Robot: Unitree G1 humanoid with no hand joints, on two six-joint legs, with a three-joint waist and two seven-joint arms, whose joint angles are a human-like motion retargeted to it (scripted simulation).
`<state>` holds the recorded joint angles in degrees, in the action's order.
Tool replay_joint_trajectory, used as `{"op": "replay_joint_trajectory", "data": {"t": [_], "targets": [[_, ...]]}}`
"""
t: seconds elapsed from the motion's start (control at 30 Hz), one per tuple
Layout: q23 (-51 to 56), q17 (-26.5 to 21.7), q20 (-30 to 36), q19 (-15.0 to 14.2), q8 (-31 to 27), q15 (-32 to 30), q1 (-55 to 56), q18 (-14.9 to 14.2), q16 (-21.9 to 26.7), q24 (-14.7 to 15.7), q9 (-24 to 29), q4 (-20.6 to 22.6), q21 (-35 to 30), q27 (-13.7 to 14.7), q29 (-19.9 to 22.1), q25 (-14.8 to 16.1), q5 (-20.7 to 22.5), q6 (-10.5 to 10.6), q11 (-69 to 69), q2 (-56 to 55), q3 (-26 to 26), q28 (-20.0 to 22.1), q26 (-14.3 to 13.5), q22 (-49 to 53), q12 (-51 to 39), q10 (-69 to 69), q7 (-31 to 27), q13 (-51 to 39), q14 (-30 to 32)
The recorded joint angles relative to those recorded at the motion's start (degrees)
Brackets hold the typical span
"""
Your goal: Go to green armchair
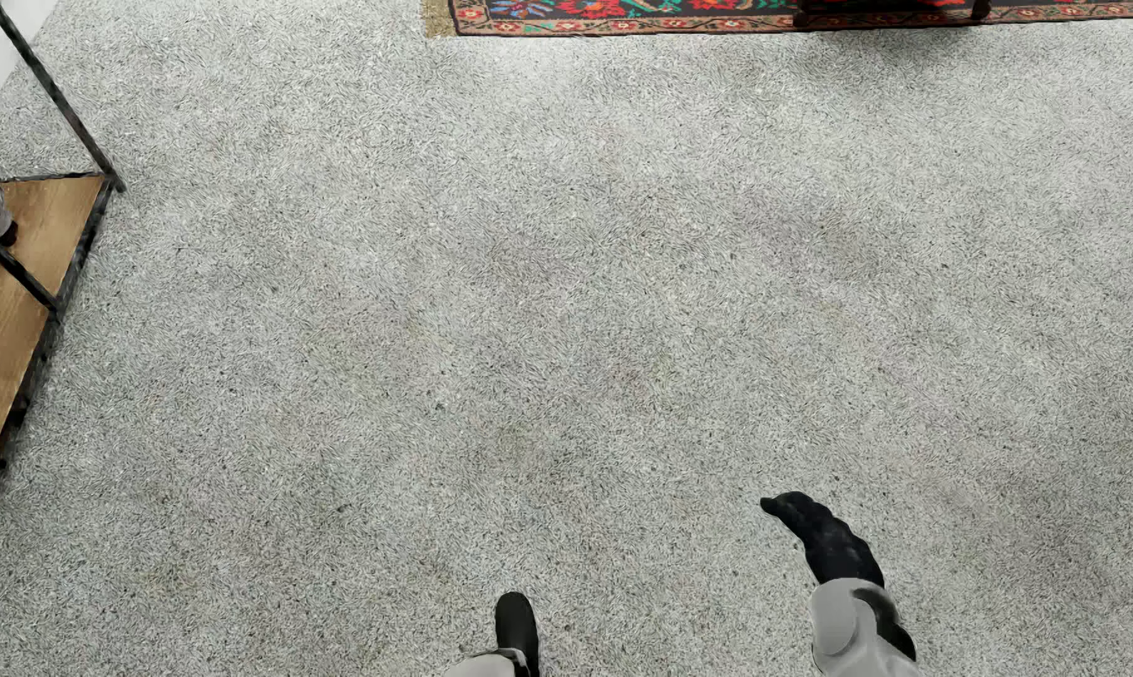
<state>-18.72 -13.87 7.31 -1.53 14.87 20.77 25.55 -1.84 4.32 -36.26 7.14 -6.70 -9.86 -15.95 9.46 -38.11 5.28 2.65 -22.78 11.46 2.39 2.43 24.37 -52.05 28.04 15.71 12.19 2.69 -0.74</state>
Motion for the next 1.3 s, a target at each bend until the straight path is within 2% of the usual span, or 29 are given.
{"op": "replay_joint_trajectory", "data": {"t": [0.03,0.1,0.17,0.23,0.3,0.37,0.43,0.5,0.53,0.57,0.6,0.63,0.67,0.7,0.73,0.77,0.8,0.83,0.87,0.9,0.93,1.0,1.07,1.13,1.17,1.2,1.23,1.27,1.3], "targets": [[0.26,-0.44,0.94,-0.32,-0.72,-2.2,-1.85,8.29,-0.94,-1.89,-0.14,1.71,0.73,-1.28,0.81,0.42,-2.06,-0.48,-2.32,1.13,0.38,-2.2,0.72,-0.93,-0.46,1.13,1.3,0.92,2.35],[-3.29,0.08,2.41,1.12,-0.85,-14.45,-5.92,9.57,-2.49,-6.63,-0.17,5.29,1.86,-5.27,1.96,1.17,-9.08,-2.11,-17.28,-2.36,1.34,-3.55,2.09,-2.15,-4.13,4.83,3.56,3.71,-4.14],[-11.5,-0.48,-0.32,-4.58,-2.9,-27.78,-12.63,10.33,-4.19,-7.7,-0.01,8.53,-4.16,-9.56,-3.52,0.21,-17.73,-3.79,-38.46,-11.87,1.58,-0.11,1.36,1.63,-8.44,3.08,6.01,3.79,-8.31],[-16.66,-3.86,-3.2,-0.1,-5.01,-20.02,-17.32,10.48,-5.06,-4.93,0.72,12.41,-13.43,-7.66,-13.12,-6.32,-23.95,-5.57,-50.84,-21.32,0.15,5.71,-4.01,8.21,-13.17,3.21,6.4,4.3,-12.17],[-16.98,-1.12,-4.28,3.29,-7.61,-16.19,-20.71,9.92,-3.26,-2.19,1.3,14.87,-10.41,-8.37,-11.65,-5.91,-22.02,-6.5,-50.68,-29.69,-2.53,10.41,-9.7,14.07,-18.85,4.6,3.62,8.98,-15.77],[-15.77,3.26,-3.11,2.17,-9.01,-11.07,-23.72,9.29,-0.39,0.44,1.58,15.48,-4.15,-8.29,-5.96,-2.05,-17.45,-6.31,-38.96,-34.84,-4.94,12.01,-12.59,22.11,-23.69,6.55,0.64,14.78,-19.33],[-16.72,5.8,-1.05,3.39,-7.78,-11.04,-27.32,9.11,3.65,2.62,1.51,15.75,-3.25,-7.76,-4.35,-1.73,-14.18,-5.78,-19.44,-36.77,-6.53,12.11,-14.41,29.81,-27.6,6.53,-2.1,18.7,-21.84],[-18.98,6.1,-0.17,-2.1,-4.9,-16.95,-31.56,8.48,6.5,5.07,1.11,16.04,-6.8,-7.3,-8.21,-4.81,-10.99,-5.22,2.88,-36.48,-7.07,12.86,-14.99,35.55,-29.98,4.26,-4.14,20.35,-23.21],[-19.76,5.87,-0.13,-11.93,-2.74,-17.11,-33.65,8.07,7.11,5.85,0.95,16.16,-8.38,-6.82,-11.01,-5.84,-9.91,-4.95,9.85,-36.42,-6.94,13.39,-14.8,37.08,-30.45,3.67,-4.86,20.82,-24.2],[-20.19,5.28,-0.66,-12.92,0.39,-15.7,-35.3,7.66,7.11,6.45,0.97,16.23,-9.71,-6.41,-13.32,-6.9,-7.52,-4.73,8.94,-37.74,-6.42,14.13,-14.24,37.86,-30.23,4.48,-4.68,20.87,-25.2],[-20.26,5.12,-1.05,-12.11,1.87,-19.02,-36.68,7.55,6.77,6.87,0.99,15.71,-10.16,-6.23,-14.85,-7.37,-8.9,-4.35,5.36,-37.66,-6.36,14.69,-13.46,37.67,-29.31,5.66,-4.84,20.66,-25.57],[-20.0,5.68,-0.77,-6.79,4.1,-19.74,-37.77,7.51,6.29,6.77,0.86,14.72,-9.29,-6.82,-15.08,-7.43,-8.75,-3.99,4.88,-35.85,-6.59,15.06,-12.49,36.18,-28.08,7.23,-5.33,20.48,-24.32],[-19.27,7.06,0.3,3.28,5.82,-20.7,-38.18,6.76,5.98,6.28,0.68,12.75,-7.1,-7.7,-13.62,-7.16,-7.29,-3.47,6.26,-32.78,-7.05,14.91,-10.75,33.17,-27.02,10.41,-6.01,20.6,-21.7],[-18.47,8.8,2.0,6.65,7.55,-19.63,-36.43,5.14,5.84,5.53,0.7,10.32,-3.96,-8.13,-11.0,-6.22,-6.16,-2.67,6.44,-30.33,-7.49,13.94,-8.69,28.77,-26.04,17.25,-7.03,20.66,-16.85],[-18.37,10.25,3.96,7.21,9.1,-17.2,-32.73,-0.28,5.76,4.73,0.94,7.9,-0.81,-8.74,-8.15,-5.03,-5.4,-1.76,4.97,-28.56,-7.86,12.12,-5.86,23.38,-25.1,26.91,-8.8,20.0,-9.99],[-18.9,10.8,7.33,7.24,11.15,-14.49,-28.01,-8.06,5.9,3.37,1.13,5.94,0.71,-9.3,-6.83,-5.03,-5.07,-1.0,3.55,-26.38,-8.18,8.79,-3.02,17.22,-24.7,37.86,-11.38,18.74,-3.74],[-19.51,10.7,11.95,7.22,13.37,-12.59,-22.64,-12.5,6.52,0.97,1.23,2.9,1.37,-9.51,-6.82,-5.58,-4.35,-0.49,4.13,-23.23,-8.55,3.63,-1.53,11.16,-24.61,48.06,-11.76,16.83,1.51],[-20.06,9.94,15.43,7.04,14.65,-10.83,-17.77,-11.0,7.07,-1.63,1.36,-1.83,1.5,-9.78,-7.7,-7.03,-3.55,0.02,4.26,-20.7,-8.49,-0.84,-1.31,6.81,-23.75,55.37,-10.84,13.72,-1.23],[-20.21,9.29,16.03,6.51,15.2,-9.08,-12.84,-5.26,7.07,-2.6,1.51,-4.7,2.27,-9.57,-7.29,-8.02,-2.94,0.56,4.16,-18.54,-7.92,-1.84,-1.9,4.02,-22.43,60.27,-10.35,11.19,-4.3],[-19.81,8.88,13.47,5.82,15.41,-7.71,-8.17,1.16,5.94,-2.02,1.56,-5.9,4.25,-9.08,-5.85,-8.35,-2.43,1.0,4.52,-16.37,-6.93,0.77,-0.81,2.85,-20.32,62.36,-10.33,8.77,-4.93],[-18.01,8.65,9.14,5.08,15.44,-6.6,-3.96,4.4,4.77,-0.29,1.57,-6.0,6.07,-7.83,-4.19,-7.88,-1.99,1.26,4.6,-14.52,-5.76,4.98,-0.12,3.1,-17.71,61.57,-10.43,6.91,-5.57],[-12.12,7.11,3.38,3.29,15.06,-4.51,2.11,3.91,3.33,2.24,1.36,-3.95,8.08,-3.07,-1.17,-5.68,-2.1,1.33,3.4,-11.71,-3.66,8.82,-1.14,4.44,-12.49,52.32,-10.03,4.76,-9.79],[-6.61,4.29,2.26,1.45,14.41,-2.18,4.88,3.93,2.88,1.66,0.91,-2.13,6.95,-0.55,-0.47,-4.06,-2.18,1.11,1.98,-9.21,-2.19,7.67,-2.57,5.45,-8.66,34.54,-8.99,2.71,-10.0],[-1.78,1.85,1.29,-0.67,13.41,-0.13,3.37,2.2,1.97,0.76,0.38,-0.4,5.46,0.09,-0.91,-2.08,-1.94,0.7,2.87,-5.53,-1.42,5.03,-3.0,6.37,-6.18,9.25,-7.31,0.73,-4.72],[-0.05,1.06,0.23,-1.94,12.7,0.32,2.08,-1.89,1.4,0.75,0.17,0.4,4.59,-0.05,-1.32,-1.52,-1.86,0.49,3.86,-3.41,-1.28,4.06,-2.82,7.09,-5.34,-1.43,-5.61,0.05,-3.21],[1.32,0.83,-0.06,-3.37,12.39,1.32,1.77,-9.13,1.24,0.01,0.16,0.26,4.46,-0.27,-0.99,-0.78,-2.18,0.34,3.4,-1.56,-1.28,3.13,-2.65,7.5,-5.05,-3.2,-2.16,0.06,-5.73],[1.76,0.71,-0.16,-4.66,11.87,1.74,1.64,-3.98,1.09,-0.94,0.28,0.11,4.4,-0.94,-0.91,-0.41,-3.17,0.14,1.66,-0.11,-1.11,2.53,-2.55,7.58,-5.45,0.89,0.14,0.57,-3.35],[1.18,0.8,-0.46,-5.54,10.83,0.44,-0.06,4.19,0.5,-2.0,0.29,1.61,4.08,-1.97,-0.51,-0.21,-5.02,-0.22,-0.42,1.19,-0.69,2.47,-2.0,7.45,-6.2,2.09,0.67,1.36,-0.67],[-0.06,0.95,-1.48,-5.99,9.2,-2.56,-3.2,9.66,-0.78,-2.5,0.15,3.23,3.29,-3.25,-0.97,-0.88,-7.86,-0.7,-4.02,1.61,-0.29,3.26,-1.86,7.61,-6.64,1.42,2.16,2.87,0.81]]}}
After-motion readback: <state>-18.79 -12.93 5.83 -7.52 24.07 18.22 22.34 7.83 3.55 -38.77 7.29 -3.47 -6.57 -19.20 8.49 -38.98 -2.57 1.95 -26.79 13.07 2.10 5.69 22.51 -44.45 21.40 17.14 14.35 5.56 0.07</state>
